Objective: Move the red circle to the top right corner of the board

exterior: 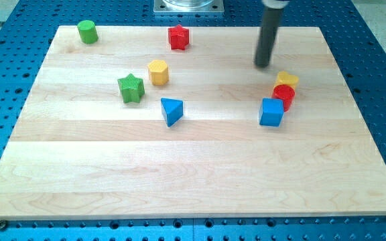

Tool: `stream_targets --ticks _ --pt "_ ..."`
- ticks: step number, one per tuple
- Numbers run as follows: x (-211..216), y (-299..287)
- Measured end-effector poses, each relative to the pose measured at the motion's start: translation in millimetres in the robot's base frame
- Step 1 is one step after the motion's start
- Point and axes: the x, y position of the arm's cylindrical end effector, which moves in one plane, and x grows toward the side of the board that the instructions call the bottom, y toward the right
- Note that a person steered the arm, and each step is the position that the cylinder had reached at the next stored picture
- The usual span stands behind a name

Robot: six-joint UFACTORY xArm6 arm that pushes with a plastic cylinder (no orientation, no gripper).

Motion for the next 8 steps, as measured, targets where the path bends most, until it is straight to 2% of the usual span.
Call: stream_targets --ticks 1,2,3,5,6,7,8 --pt "39.3 84.5" --pt "112.1 33.5" --pt "124.1 0.4" --pt "125.2 -68.2" --pt "110.4 -86.6" --pt "129.2 -87.2" --pt "68.7 -96.9"
